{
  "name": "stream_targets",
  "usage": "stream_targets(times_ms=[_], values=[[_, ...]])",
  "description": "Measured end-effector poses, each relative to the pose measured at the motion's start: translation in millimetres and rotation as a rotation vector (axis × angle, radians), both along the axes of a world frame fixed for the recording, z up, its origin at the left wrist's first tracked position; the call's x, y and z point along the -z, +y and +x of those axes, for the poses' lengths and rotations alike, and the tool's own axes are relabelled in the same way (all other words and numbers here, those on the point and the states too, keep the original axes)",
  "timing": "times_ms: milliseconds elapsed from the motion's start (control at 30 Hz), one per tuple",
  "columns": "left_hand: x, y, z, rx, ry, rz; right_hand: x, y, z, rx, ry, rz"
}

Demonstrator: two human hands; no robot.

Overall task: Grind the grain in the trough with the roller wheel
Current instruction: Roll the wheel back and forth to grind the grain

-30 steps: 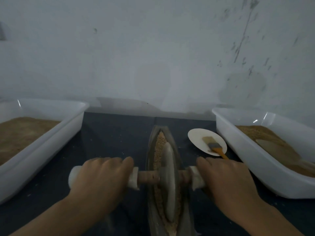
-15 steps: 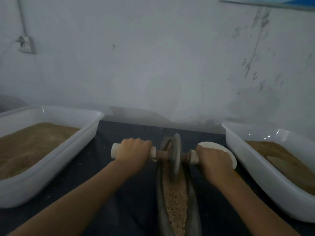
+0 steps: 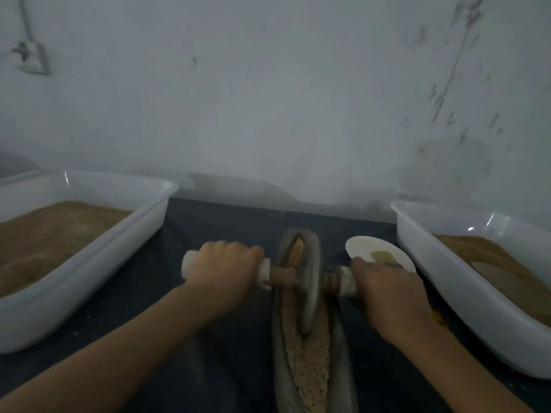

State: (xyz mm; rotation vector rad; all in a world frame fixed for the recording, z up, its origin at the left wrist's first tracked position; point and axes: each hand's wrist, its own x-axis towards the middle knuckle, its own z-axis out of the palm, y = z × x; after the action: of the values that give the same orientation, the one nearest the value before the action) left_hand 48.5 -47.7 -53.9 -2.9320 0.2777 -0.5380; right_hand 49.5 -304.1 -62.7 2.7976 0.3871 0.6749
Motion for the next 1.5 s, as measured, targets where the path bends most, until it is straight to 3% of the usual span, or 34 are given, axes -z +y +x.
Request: stream_targets(times_ms=[200,333,567,633,733,967,1133,1300,1500], values=[[-14.1,-9.8,49.1,-0.044,-0.028,0.018,-8.0,10.8,60.5,0.088,0.073,0.069],[-10.7,-10.5,9.9,0.006,-0.022,0.072,2.2,0.3,16.3,0.026,0.081,0.069],[-5.8,3.3,-68.9,0.15,-0.023,0.087,-1.0,-12.0,-37.8,0.031,0.345,0.086],[-2.0,5.4,-62.5,0.118,-0.009,0.059,-2.1,-8.1,-40.1,0.016,0.278,0.065],[0.6,5.1,-26.8,0.046,-0.025,0.033,-0.2,-7.2,-21.1,-0.13,-0.016,0.044],[-12.8,-7.3,57.2,-0.035,-0.028,0.006,-9.3,11.2,62.3,-0.001,-0.044,0.049],[-5.9,-7.8,3.1,0.031,-0.07,0.01,0.7,1.1,3.6,-0.035,-0.063,0.042],[4.9,6.1,-72.6,0.268,-0.277,0.022,-4.4,-9.5,-68.4,-0.205,-0.106,0.075],[11.3,5.0,-29.6,0.023,-0.018,-0.014,-0.9,-4.7,-26.9,-0.196,-0.183,0.003]])
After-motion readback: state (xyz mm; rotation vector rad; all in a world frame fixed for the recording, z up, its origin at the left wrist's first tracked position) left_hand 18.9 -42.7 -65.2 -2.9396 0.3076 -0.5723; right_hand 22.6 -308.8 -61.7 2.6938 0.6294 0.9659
